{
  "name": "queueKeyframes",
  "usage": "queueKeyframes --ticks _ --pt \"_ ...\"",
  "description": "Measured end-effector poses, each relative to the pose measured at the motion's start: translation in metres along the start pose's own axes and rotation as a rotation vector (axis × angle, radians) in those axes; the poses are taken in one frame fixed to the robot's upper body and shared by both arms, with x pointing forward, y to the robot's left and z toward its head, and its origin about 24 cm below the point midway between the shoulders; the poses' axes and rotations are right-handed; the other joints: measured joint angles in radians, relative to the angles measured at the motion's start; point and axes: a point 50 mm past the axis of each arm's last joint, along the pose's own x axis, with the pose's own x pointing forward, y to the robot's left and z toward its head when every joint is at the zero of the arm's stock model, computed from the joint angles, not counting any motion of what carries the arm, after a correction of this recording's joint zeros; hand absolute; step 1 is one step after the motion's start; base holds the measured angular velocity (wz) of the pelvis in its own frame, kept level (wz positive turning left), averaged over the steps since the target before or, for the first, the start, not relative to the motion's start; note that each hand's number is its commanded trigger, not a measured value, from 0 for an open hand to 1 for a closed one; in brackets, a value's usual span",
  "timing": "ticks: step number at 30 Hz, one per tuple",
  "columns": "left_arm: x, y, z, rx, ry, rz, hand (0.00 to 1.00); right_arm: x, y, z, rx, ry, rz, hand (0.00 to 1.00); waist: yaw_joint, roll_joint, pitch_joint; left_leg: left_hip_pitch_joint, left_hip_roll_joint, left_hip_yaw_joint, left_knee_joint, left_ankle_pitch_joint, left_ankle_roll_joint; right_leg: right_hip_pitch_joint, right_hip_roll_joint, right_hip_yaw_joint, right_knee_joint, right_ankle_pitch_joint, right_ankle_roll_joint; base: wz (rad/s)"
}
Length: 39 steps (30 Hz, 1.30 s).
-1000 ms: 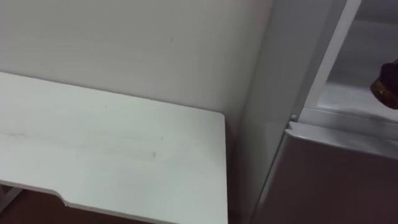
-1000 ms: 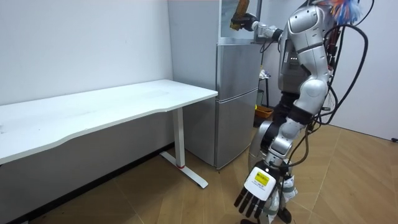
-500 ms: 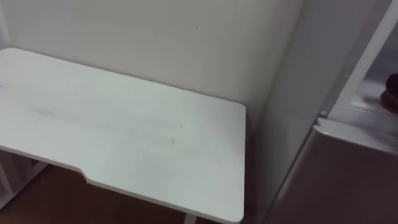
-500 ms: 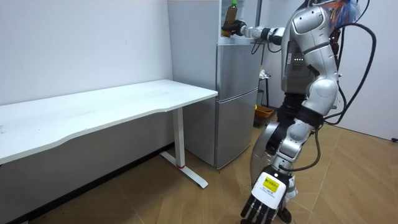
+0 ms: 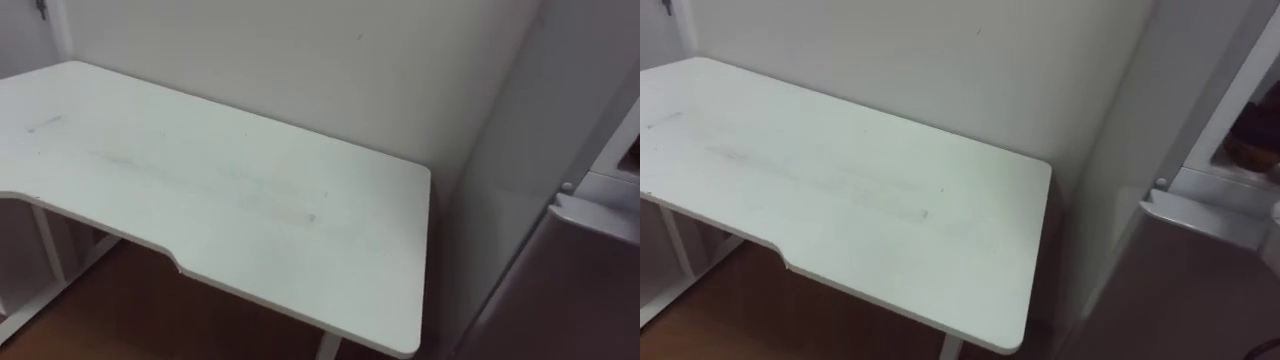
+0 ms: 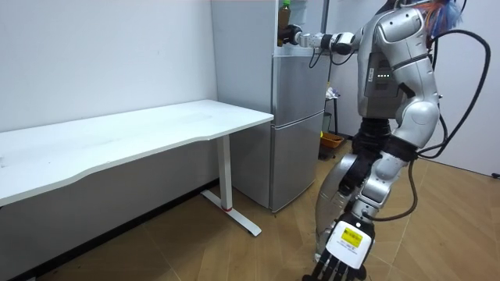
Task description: Put the bottle in the upper fridge
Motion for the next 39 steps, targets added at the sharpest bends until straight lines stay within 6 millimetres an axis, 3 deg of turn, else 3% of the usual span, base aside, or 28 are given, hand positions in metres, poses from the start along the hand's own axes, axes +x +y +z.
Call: queueKeyframes --ticks 4,9,11,12,13,18,22,39 --pt "0.0 0.001 -0.001 0.002 0.004 0.0 0.0 0.003 -0.004 -0.001 -0.028 0.0 -0.011 1.0 0.019 0.003 -0.0056 0.0 0.002 0.0 0.0 0.001 -0.001 0.0 0.0 -0.002 0.0 0.002 -0.003 -0.01" --pt "-0.001 0.002 0.002 -0.001 -0.012 0.002 0.0 0.004 -0.006 -0.002 -0.042 -0.001 -0.015 1.0 0.037 0.004 -0.0069 0.001 0.007 0.001 0.0 0.004 -0.004 -0.001 0.005 -0.003 0.0 0.004 -0.006 0.0" --pt "-0.001 0.003 0.005 -0.002 -0.026 0.006 0.0 0.004 -0.007 -0.003 -0.043 0.004 -0.016 0.65 0.041 0.003 -0.0077 0.001 0.012 0.001 0.0 0.006 -0.007 -0.001 0.007 -0.003 0.0 0.004 -0.006 0.0" --pt "-0.001 0.003 0.006 -0.003 -0.031 0.007 0.0 0.005 -0.008 -0.004 -0.042 0.009 -0.011 0.15 0.044 0.001 -0.0086 0.001 0.012 0.001 0.0 0.007 -0.008 0.0 0.009 -0.001 0.0 0.004 -0.006 0.0" --pt "-0.001 0.003 0.006 -0.003 -0.034 0.008 0.0 0.005 -0.008 -0.006 -0.033 0.017 0.0 0.0 0.044 0.0 -0.0093 0.001 0.013 0.001 0.0 0.007 -0.01 0.0 0.011 0.0 0.0 0.004 -0.007 0.0" --pt "-0.003 0.004 0.002 -0.001 -0.029 0.008 0.0 0.005 -0.007 -0.007 -0.009 0.036 0.025 0.0 0.044 -0.005 -0.0066 0.001 0.014 0.004 0.001 0.011 -0.015 0.001 0.015 0.004 -0.003 -0.001 -0.02 0.01" --pt "-0.004 0.005 0.001 0.003 -0.031 0.008 0.0 0.008 -0.013 -0.021 0.043 0.123 0.026 0.0 0.044 -0.019 -0.0024 0.001 0.014 -0.004 0.006 0.012 -0.018 0.003 0.017 0.002 -0.007 -0.008 -0.025 0.06" --pt "-0.004 0.01 -0.005 0.001 -0.001 0.004 0.0 0.011 -0.018 -0.03 0.055 0.169 0.121 0.0 0.04 -0.023 -0.0047 0.005 0.017 -0.007 0.017 0.009 -0.02 0.01 0.022 -0.003 -0.016 -0.008 -0.026 0.0"
